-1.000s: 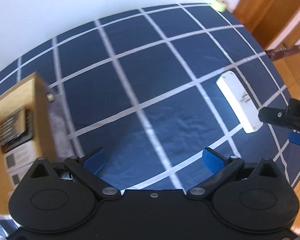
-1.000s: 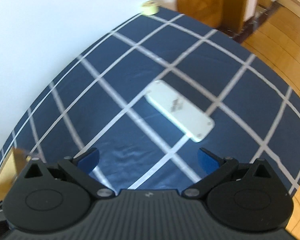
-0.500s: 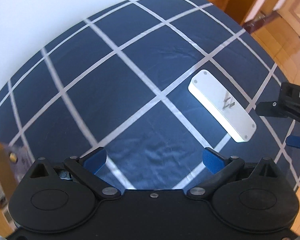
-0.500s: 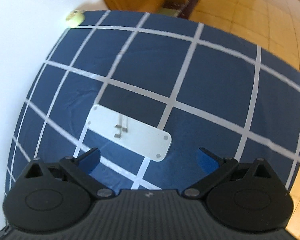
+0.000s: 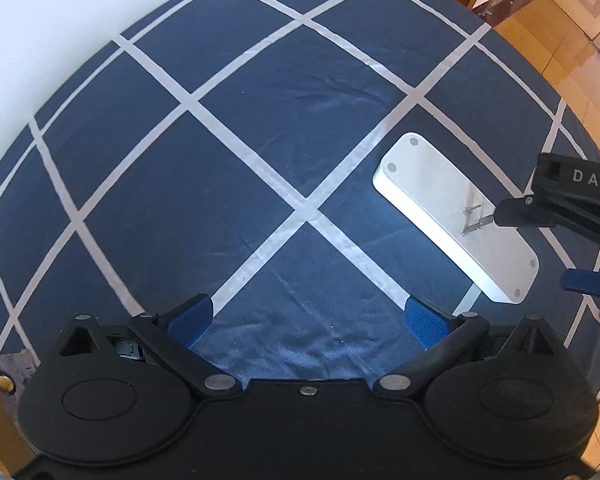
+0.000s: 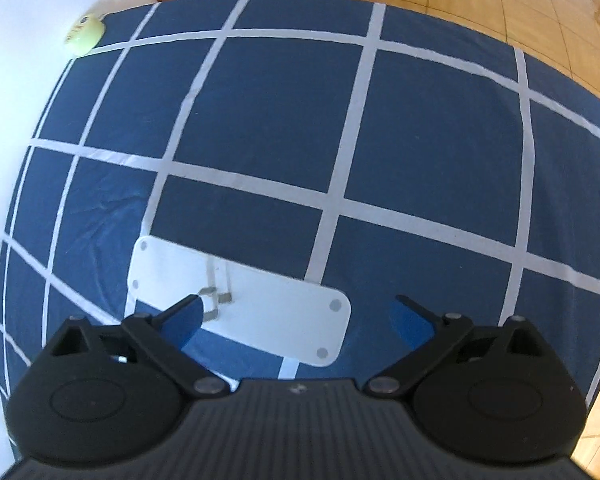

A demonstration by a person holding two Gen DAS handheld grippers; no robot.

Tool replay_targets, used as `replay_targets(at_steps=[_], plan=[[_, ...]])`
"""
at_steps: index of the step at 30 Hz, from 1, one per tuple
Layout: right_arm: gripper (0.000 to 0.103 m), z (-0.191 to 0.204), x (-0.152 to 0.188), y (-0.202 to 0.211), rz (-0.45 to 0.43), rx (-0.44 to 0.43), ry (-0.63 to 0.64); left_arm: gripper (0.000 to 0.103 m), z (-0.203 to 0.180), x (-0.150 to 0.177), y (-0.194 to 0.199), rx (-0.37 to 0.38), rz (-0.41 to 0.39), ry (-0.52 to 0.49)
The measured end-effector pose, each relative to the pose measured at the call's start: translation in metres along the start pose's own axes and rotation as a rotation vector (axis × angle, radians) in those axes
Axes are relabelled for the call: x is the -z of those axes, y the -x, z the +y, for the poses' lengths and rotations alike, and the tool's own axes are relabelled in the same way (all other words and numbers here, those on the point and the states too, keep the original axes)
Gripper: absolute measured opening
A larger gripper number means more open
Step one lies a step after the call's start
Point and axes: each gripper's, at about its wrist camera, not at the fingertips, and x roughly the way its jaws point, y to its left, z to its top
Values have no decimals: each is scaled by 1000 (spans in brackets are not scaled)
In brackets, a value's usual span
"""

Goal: Organize objects
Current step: 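Raise the right gripper out of the shoebox toward the white power strip, then close the right gripper on the white power strip's edge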

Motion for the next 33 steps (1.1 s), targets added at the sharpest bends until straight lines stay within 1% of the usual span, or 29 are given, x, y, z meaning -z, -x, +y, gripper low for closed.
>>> replay_targets(at_steps=[5,11,17,19,21,24,27,33], plan=[[100,0,0,-10,5,28,-14,103,-1,-2,-7,-1,12,-5],[100,0,2,-19,29,25,-50,103,-1,-3,-10,0,18,-7],[91,2,4,-24,41,17,-71,103,0,-3,-11,-3,22,-9],[83,4,5,-22,30,4,-45,103,0,-2,-12,-6,24,-6],[80,8,6,-20,21,1,-13,103,1,-2,-12,-7,24,-3],[80,11,5,-20,17,-7,17,103,1,-1,-12,-12,24,-3],[80,16,5,-21,12,-13,83,103,1,1,-12,-14,25,-2],[79,36,12,-21,12,-26,320,103,4,0,-9,-13,24,16]])
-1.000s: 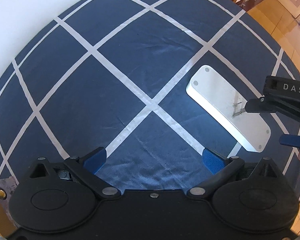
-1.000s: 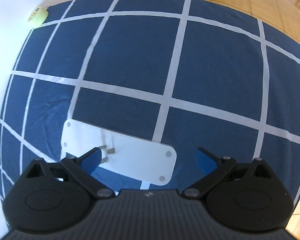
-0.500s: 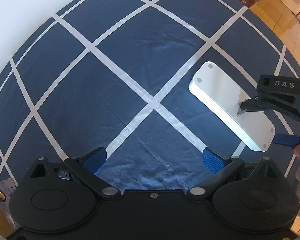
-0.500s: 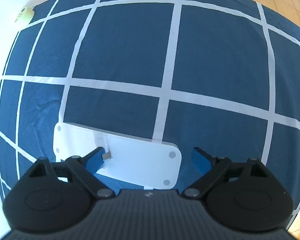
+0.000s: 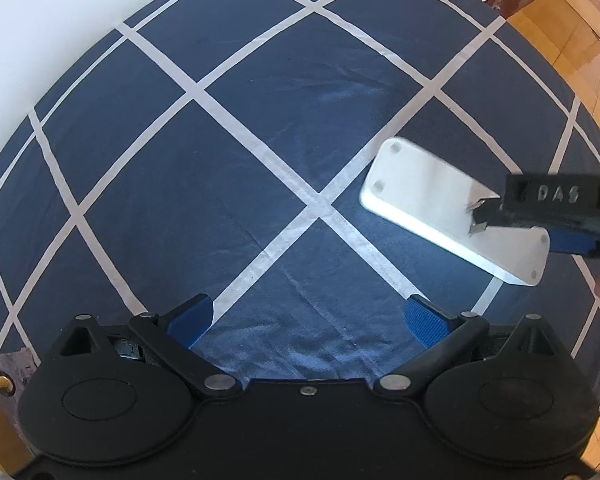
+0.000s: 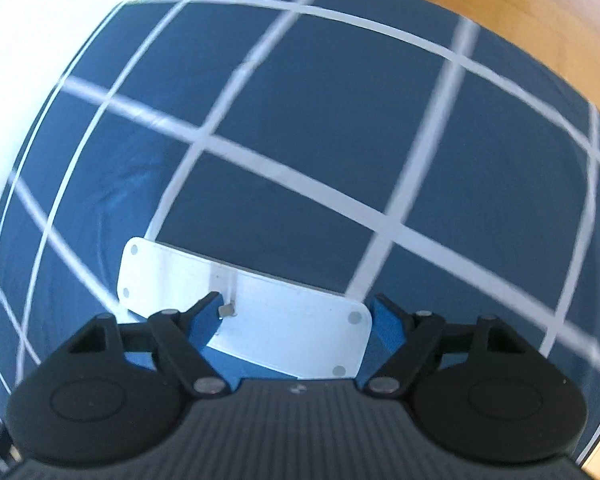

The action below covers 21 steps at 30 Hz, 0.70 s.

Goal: Organize objects
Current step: 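Close the right gripper on the white power strip's edge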

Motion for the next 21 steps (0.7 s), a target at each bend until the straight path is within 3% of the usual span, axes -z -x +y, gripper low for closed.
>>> replay_targets(at_steps=[11,15,21], plan=[[79,45,23,-3,74,-67,435,103,0,12,2,20,16,38],[79,51,27,-3,95,-54,443,103,0,19,0,35,29,59],[82,51,36,1,114,-9,339,103,3,20,-2,37,30,74]])
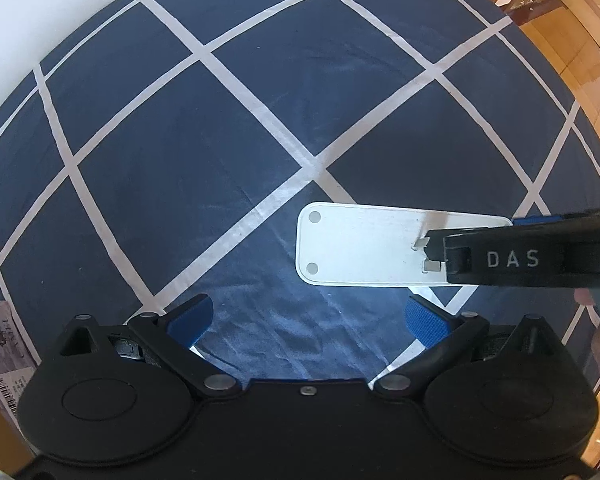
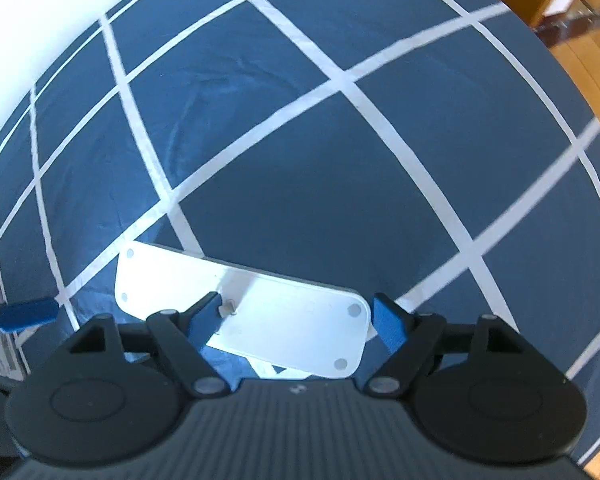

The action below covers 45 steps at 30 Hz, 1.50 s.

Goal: Organize objects
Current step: 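Close the right gripper on the white power strip's edge, then lift the power strip with the right gripper and carry it to the shoebox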

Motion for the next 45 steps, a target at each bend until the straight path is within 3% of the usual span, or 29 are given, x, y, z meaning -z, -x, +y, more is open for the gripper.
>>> replay_targets(at_steps=[15,32,45], plan=[[83,-7,15,-1,-28,-29,-278,103,-4,-7,-10,43,-1,-38],[82,-11,14,-8,-22,-87,-255,103,-7,-20,-19,75,19,-52],[80,-3,16,-5,-36,-65,-252,103,-17,-17,-21,103,27,-57]])
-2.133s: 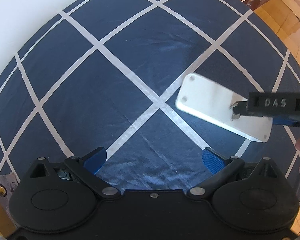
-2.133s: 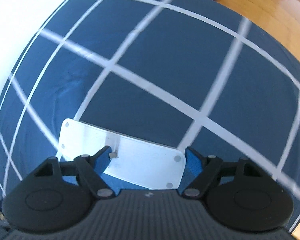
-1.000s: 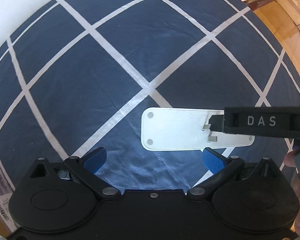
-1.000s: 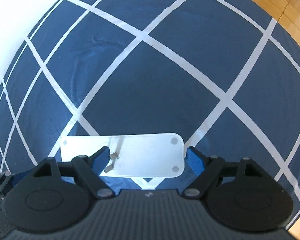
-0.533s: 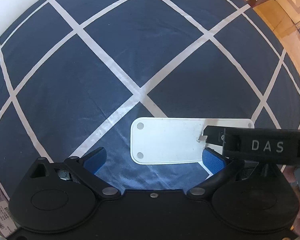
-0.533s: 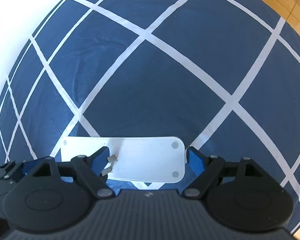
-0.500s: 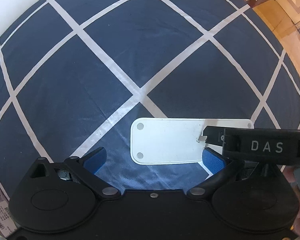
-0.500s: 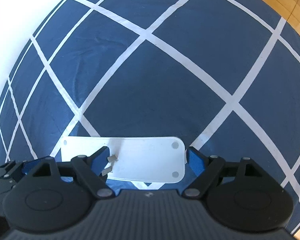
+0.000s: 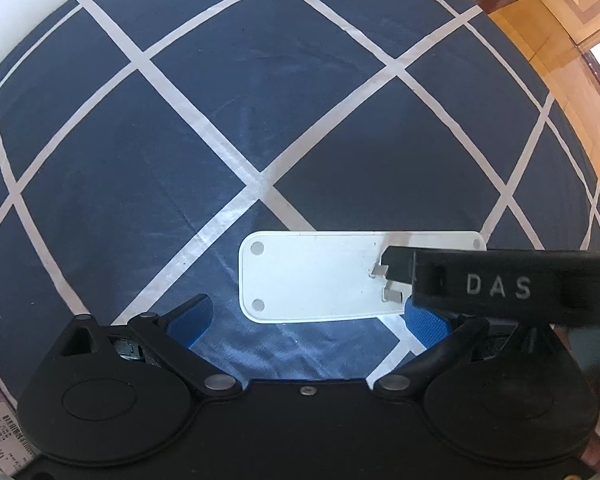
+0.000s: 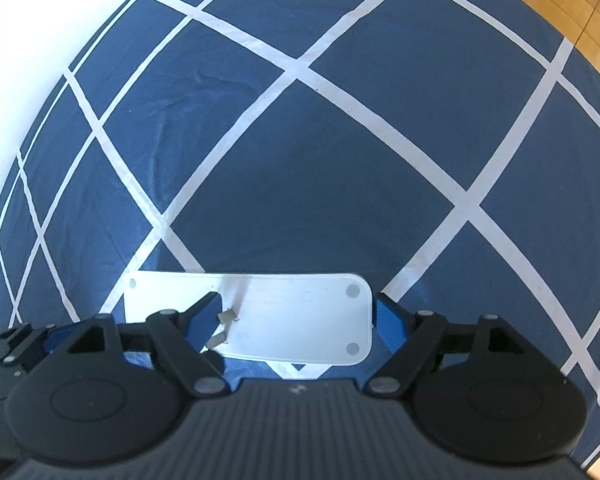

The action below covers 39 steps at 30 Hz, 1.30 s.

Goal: Organize objects
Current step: 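Lift the power strip with the right gripper and carry it to the shoebox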

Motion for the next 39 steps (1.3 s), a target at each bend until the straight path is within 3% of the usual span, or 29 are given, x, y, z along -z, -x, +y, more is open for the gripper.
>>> replay_targets(at_steps=[13,15,22,31,39], plan=[[81,7,3,0,1,4,2,103,0,-6,-17,28,15,5],[81,9,4,0,-1,6,3,98,-1,-6,-16,37,14,4],[80,16,8,2,-6,5,19,95,-2,-3,-10,15,9,13],[80,44,24,20,-17,-37,94,95,12,15,24,-31,-27,80],[80,85,61,56,-50,-86,191,95,24,51,75,-81,-95,159]])
